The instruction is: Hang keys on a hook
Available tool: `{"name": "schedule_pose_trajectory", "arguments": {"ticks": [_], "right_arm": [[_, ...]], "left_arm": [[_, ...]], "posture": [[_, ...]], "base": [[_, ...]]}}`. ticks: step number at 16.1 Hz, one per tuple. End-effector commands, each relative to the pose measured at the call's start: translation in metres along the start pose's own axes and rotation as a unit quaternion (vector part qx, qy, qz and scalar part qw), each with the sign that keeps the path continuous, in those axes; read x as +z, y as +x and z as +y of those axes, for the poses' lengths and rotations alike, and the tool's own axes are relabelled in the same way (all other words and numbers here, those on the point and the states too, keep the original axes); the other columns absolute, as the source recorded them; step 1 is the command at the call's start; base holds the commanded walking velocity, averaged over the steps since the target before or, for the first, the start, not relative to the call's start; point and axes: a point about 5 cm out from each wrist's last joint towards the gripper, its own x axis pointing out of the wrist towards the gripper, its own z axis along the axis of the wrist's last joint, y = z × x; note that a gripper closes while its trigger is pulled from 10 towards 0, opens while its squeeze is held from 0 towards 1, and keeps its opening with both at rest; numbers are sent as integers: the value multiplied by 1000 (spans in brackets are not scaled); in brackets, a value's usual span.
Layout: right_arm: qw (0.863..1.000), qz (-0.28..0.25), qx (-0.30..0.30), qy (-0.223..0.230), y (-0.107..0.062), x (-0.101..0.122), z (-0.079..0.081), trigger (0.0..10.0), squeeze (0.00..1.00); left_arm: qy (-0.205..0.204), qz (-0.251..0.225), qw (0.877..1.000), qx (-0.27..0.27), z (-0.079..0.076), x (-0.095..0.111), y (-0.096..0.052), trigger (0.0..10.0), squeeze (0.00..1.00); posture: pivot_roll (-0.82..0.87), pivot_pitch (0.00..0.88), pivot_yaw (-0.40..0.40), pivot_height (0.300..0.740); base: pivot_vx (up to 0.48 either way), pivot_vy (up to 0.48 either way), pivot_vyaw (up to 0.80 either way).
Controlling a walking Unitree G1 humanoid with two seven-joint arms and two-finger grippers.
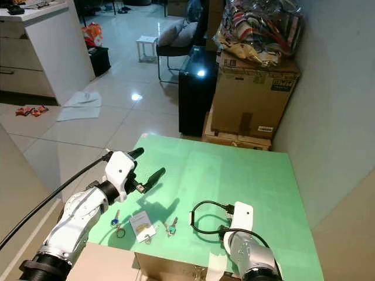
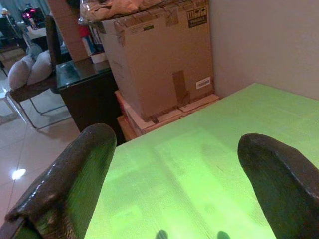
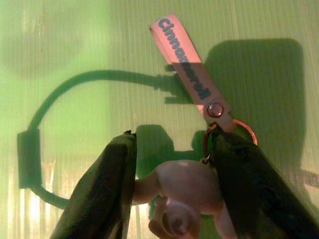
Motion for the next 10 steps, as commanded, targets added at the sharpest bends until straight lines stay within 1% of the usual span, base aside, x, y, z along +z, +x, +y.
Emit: {"name": "schedule_pose_trajectory", "arguments": {"ticks": [1, 2, 3, 4, 5, 6, 7, 8, 9, 10], "right_arm": [[1000, -16, 5, -21, -1, 4, 2, 0, 0], [998, -35, 0, -48, -1, 8, 2, 0, 0], [994, -66, -9, -85, -4, 13, 2, 0, 0], [992, -75, -13, -96, -4, 15, 2, 0, 0], [983, -127, -34, -128, -8, 25, 0, 7529, 0], [980, -172, -34, -95, -15, 34, -1, 10000, 1000], [983, -167, -27, -64, -16, 33, -1, 10000, 1000], [990, -140, -9, 17, -18, 30, 1, 10000, 1000], [990, -116, -6, 82, -20, 28, 1, 10000, 1000], [988, -107, -11, 107, -21, 28, 0, 10000, 1000]], "left_arm": [[9, 2, 1000, -4, 1, 0, 2, 10000, 0], [9, 2, 1000, -4, 1, 1, 2, 10000, 0], [9, 2, 1000, -4, 1, 1, 2, 10000, 0], [9, 2, 1000, -4, 0, 1, 2, 10000, 0], [10, 2, 1000, -4, 0, 1, 2, 10000, 0], [10, 3, 1000, -4, 0, 0, 2, 10000, 0], [10, 3, 1000, -4, 0, 0, 2, 10000, 0], [11, 3, 1000, -5, 0, 0, 2, 10000, 0], [13, 3, 1000, -5, 0, 0, 2, 10000, 0], [13, 3, 1000, -5, 0, 0, 2, 10000, 0]], "posture": [[-91, 0, 17, 736], [-92, 0, 18, 736], [-95, 0, 20, 736], [-95, 0, 20, 736], [-96, 0, 21, 736], [-99, 0, 22, 736], [-99, 0, 22, 736], [-98, 0, 23, 736], [-99, 0, 24, 736], [-100, 0, 24, 736]], "base": [[0, 0, 0], [0, 0, 0], [0, 0, 0], [0, 0, 0], [0, 0, 0], [0, 0, 0], [0, 0, 0], [0, 0, 0], [0, 0, 0], [0, 0, 0]]}}
